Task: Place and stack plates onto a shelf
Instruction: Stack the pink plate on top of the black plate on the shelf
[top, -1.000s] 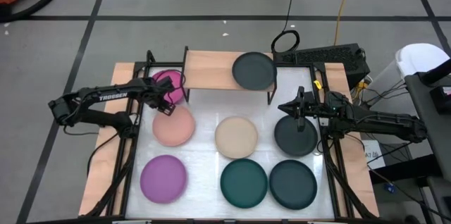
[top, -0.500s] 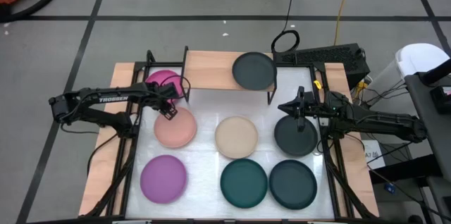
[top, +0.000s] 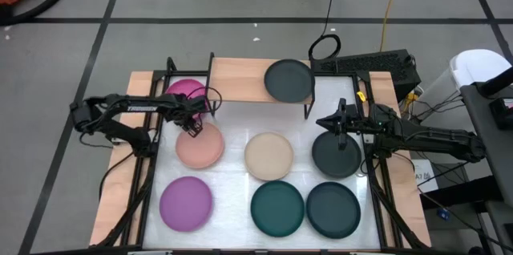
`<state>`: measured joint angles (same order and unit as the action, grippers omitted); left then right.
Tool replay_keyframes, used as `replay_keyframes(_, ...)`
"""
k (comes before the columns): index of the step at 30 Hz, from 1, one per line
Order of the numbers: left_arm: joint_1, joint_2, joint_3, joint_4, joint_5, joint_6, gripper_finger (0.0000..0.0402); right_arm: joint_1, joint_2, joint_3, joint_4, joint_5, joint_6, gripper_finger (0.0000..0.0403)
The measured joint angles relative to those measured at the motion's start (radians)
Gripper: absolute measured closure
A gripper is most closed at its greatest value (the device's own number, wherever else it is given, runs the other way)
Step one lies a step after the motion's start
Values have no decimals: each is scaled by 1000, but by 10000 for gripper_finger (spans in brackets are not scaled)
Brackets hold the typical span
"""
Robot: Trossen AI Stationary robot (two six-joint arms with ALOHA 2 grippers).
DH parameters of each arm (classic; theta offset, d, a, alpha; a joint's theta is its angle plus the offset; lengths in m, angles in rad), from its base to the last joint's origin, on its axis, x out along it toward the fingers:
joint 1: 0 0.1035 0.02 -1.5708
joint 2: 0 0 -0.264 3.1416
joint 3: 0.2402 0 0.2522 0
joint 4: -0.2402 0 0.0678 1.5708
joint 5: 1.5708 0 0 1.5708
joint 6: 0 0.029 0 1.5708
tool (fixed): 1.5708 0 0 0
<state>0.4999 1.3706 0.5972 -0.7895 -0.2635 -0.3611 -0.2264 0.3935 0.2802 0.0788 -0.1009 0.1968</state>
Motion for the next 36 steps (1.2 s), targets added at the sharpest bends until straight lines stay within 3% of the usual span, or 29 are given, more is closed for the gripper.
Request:
replay_keyframes(5, -2, 4, 5, 4, -6, -20, 313, 0, 0, 0, 0, 0, 0, 383)
replay_keyframes(9, -1, -31, 49, 4, -106, -48, 382, -1, 0, 0, 0, 0, 0, 383)
replay_keyframes(17, -3, -95, 233, -162, -296, -90, 391, -1, 0, 0, 0, 0, 0, 383)
replay_keyframes(24, -3, -110, 503, -239, -420, 21, 391, -1, 0, 0, 10, 0, 0, 383)
replay_keyframes(29, -45, -98, 699, -100, -398, 243, 391, -1, -5, 0, 39, -7, 2, 383)
replay_keyframes(36, -167, -25, 849, 201, -172, 492, 391, -1, -76, 1, 141, -61, -8, 383)
